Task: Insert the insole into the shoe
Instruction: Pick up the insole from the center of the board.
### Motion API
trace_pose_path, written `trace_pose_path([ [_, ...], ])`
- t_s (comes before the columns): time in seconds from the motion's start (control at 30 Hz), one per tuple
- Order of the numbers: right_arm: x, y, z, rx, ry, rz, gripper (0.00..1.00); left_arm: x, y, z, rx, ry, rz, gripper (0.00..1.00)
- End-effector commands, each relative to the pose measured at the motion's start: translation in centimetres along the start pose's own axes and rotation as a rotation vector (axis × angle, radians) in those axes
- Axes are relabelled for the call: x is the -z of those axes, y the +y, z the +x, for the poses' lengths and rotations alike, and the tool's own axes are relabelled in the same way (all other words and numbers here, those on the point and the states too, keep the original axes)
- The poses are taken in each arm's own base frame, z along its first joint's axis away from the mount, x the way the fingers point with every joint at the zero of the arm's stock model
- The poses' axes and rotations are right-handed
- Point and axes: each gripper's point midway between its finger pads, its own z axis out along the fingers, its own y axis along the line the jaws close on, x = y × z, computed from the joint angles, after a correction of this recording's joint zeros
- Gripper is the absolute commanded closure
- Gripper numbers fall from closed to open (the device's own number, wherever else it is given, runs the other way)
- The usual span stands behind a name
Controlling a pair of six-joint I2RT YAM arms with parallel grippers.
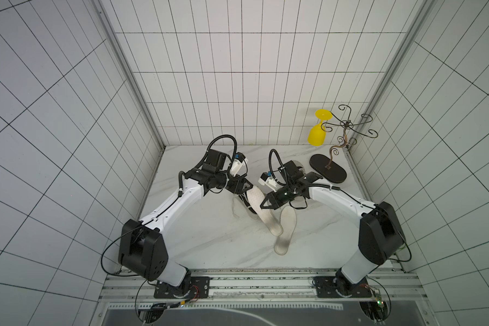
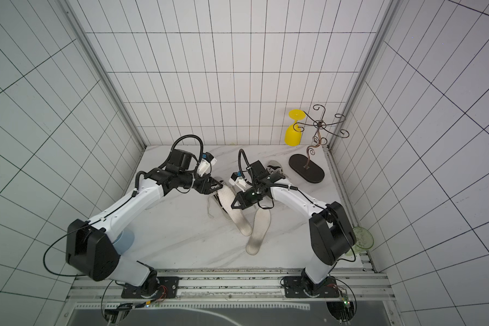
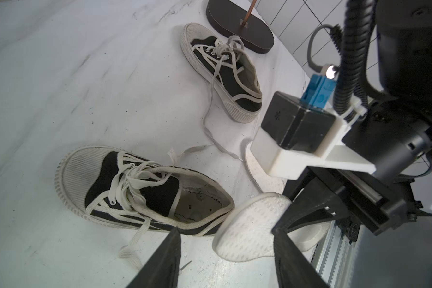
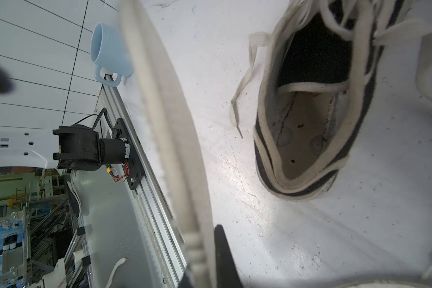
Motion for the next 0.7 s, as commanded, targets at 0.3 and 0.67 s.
trace_pose_path([
  [0.3, 0.6, 2.4, -0.6, 0.138, 0.005, -0.048, 0.98, -0.9, -2.3, 2.0, -0.111, 0.116, 0.169, 0.47],
  [0.67, 0.8, 2.6, -1.1, 0.158, 0.007, -0.062, 0.97, -1.1, -3.9, 2.6, -0.09, 0.123, 0.236, 0.69],
])
